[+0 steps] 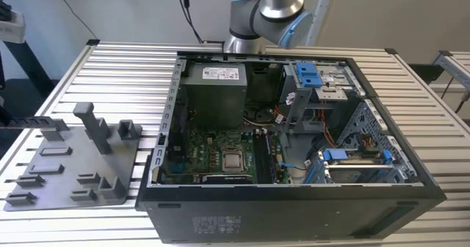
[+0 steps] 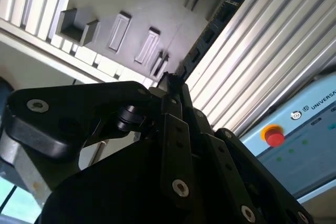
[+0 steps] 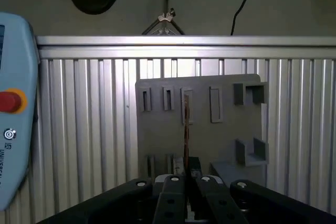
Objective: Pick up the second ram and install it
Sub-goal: 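Pick up the second ram and move it above second insertion slot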
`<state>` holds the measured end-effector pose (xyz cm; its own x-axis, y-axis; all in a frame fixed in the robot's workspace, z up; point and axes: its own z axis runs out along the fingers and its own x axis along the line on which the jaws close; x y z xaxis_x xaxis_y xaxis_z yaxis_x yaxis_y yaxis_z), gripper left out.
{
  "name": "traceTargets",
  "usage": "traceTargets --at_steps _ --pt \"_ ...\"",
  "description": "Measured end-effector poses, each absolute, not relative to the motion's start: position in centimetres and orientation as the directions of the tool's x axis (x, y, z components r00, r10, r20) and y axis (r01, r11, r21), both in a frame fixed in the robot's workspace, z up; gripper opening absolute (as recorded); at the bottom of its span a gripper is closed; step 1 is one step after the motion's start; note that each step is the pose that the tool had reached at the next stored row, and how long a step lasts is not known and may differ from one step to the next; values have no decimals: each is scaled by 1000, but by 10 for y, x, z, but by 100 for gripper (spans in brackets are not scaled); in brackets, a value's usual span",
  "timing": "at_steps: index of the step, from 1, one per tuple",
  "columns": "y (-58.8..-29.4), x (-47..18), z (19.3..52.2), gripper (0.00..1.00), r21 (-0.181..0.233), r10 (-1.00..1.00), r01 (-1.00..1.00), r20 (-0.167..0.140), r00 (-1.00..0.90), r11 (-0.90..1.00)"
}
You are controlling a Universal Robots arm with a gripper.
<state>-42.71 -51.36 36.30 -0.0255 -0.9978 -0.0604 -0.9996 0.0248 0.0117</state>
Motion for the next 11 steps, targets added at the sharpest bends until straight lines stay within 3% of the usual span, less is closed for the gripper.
traceTargets --at_steps 11 --pt "-514 -427 383 14 12 -998 -1000 -60 -26 25"
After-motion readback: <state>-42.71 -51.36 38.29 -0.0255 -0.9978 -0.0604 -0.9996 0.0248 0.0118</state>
